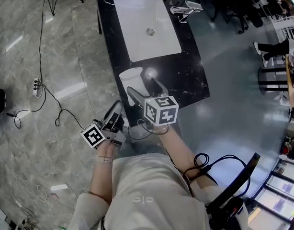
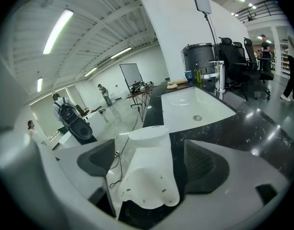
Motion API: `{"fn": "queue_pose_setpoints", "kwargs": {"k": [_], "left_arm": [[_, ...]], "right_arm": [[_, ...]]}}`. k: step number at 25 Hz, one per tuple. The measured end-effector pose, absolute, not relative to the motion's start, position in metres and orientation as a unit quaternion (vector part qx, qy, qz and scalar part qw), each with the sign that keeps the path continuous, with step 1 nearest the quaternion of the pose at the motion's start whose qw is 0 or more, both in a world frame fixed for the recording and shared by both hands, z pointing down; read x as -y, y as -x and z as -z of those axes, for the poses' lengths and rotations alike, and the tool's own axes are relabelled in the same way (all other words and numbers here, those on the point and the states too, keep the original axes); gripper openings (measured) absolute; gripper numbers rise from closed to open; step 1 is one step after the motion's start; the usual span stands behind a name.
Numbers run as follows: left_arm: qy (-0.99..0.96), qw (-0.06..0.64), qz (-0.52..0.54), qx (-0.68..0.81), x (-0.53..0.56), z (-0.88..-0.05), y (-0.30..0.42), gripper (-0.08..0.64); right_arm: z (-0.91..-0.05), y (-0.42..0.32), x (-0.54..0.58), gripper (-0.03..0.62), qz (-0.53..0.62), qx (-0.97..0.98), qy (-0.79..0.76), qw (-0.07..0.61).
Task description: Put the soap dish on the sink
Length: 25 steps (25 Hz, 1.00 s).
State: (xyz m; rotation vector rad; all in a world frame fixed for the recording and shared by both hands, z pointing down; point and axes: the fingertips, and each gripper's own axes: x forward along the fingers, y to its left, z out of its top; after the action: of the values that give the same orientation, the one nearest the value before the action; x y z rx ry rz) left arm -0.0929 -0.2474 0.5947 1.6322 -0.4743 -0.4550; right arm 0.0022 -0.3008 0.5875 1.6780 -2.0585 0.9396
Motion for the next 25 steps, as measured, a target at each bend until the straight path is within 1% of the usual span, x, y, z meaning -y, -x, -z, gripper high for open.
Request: {"fn": "queue_pose_setpoints", "kwargs": {"k": [6,11,17,21,25], "left_arm": [[-0.744,0.619,0.185,0.171,0.238,-0.555,0.072,0.077],[-0.765,0.608,0.166,0.131,0.223,-0.529,0.039,0.077],[-0.799,0.588,0.118,0.046,0.200,-0.501,-0.027,0.077],[-0.812,0.579,0.078,-0.005,0.169,-0.490,-0.076,0.077],[-0.816,0.573,0.040,-0.067,0.133,-0.480,-0.122,0.077]], "right_arm": [[-0.549,-0.027,0.288,0.451,-0.315,0.707,-0.622,0.115],[-0.522,-0.056,0.269,0.451,-0.307,0.696,-0.645,0.074],[-0.497,-0.119,0.234,0.451,-0.302,0.655,-0.693,-0.004],[-0.486,-0.168,0.191,0.451,-0.292,0.622,-0.726,-0.037],[-0.480,-0.214,0.141,0.451,-0.293,0.578,-0.757,-0.086]]}}
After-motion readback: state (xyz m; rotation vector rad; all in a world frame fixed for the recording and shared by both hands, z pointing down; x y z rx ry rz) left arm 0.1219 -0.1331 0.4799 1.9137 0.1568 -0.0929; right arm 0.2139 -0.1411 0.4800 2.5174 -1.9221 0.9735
